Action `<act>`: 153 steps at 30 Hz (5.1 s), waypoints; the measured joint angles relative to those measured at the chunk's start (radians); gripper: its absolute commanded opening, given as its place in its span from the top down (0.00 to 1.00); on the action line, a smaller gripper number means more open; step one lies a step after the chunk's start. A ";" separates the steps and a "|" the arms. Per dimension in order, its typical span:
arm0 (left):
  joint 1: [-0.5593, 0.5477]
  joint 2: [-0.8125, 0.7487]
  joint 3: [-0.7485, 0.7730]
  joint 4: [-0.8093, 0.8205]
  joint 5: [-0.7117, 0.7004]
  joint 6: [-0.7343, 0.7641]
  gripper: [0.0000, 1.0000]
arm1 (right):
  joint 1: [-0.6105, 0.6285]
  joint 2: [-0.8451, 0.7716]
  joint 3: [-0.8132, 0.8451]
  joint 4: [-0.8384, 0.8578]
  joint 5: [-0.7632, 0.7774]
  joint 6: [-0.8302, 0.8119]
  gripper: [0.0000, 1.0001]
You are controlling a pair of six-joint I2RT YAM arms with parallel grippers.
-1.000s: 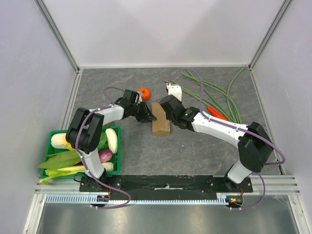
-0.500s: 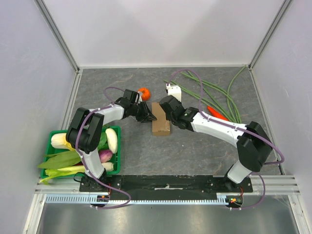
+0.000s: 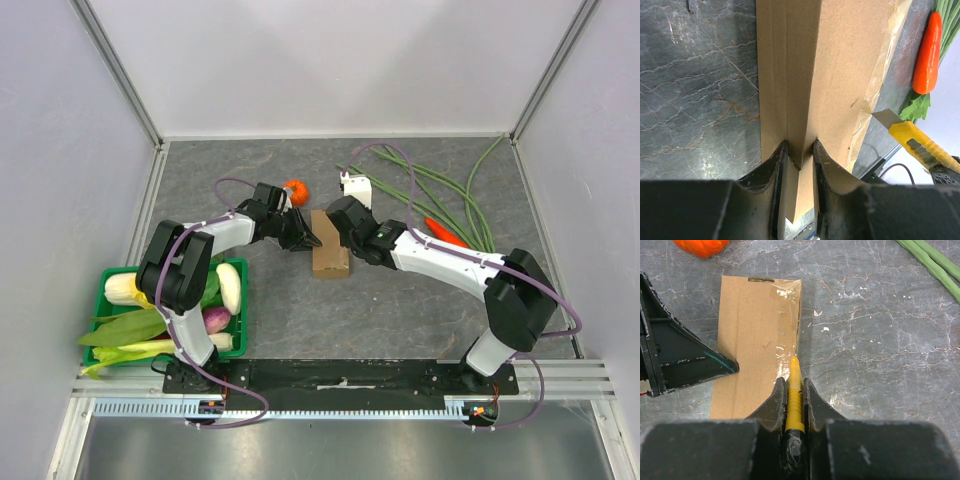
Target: Unpack the express box
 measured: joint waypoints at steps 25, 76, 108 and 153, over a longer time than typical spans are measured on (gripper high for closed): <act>0.003 0.005 -0.023 0.031 -0.016 -0.037 0.37 | 0.000 0.061 0.031 0.031 0.011 -0.049 1.00; -0.019 -0.002 -0.031 0.074 -0.069 -0.253 0.77 | -0.009 0.010 0.005 -0.103 -0.108 -0.048 1.00; -0.005 -0.062 -0.142 0.172 -0.063 -0.226 0.84 | 0.002 0.180 0.234 -0.208 -0.121 -0.209 1.00; -0.035 -0.095 -0.118 0.063 -0.160 -0.307 0.86 | 0.056 0.056 0.121 -0.267 -0.088 0.016 1.00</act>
